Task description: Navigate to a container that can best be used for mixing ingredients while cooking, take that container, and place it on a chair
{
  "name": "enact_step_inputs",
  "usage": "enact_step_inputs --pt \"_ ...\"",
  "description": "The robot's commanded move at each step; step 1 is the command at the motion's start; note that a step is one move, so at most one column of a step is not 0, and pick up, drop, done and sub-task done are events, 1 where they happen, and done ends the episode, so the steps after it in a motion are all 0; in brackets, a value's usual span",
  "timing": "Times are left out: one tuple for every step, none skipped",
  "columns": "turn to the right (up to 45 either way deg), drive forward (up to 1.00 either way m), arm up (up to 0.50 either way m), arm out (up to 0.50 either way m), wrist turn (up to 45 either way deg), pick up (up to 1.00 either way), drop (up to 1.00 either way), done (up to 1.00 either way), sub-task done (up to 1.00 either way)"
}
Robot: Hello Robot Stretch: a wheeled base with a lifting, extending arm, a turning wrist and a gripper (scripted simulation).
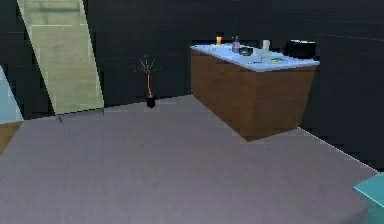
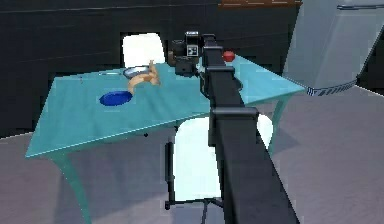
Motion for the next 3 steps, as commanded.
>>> enact_step_inputs --pt "0.0 0.0 0.0 0.0 0.0 0.0 1.0 0.0 0.0" --pt "0.0 0.0 0.0 -0.1 0.0 0.0 0.0 0.0 0.0" --pt "0.0 0.0 0.0 0.0 0.0 0.0 0.0 1.0 0.0"
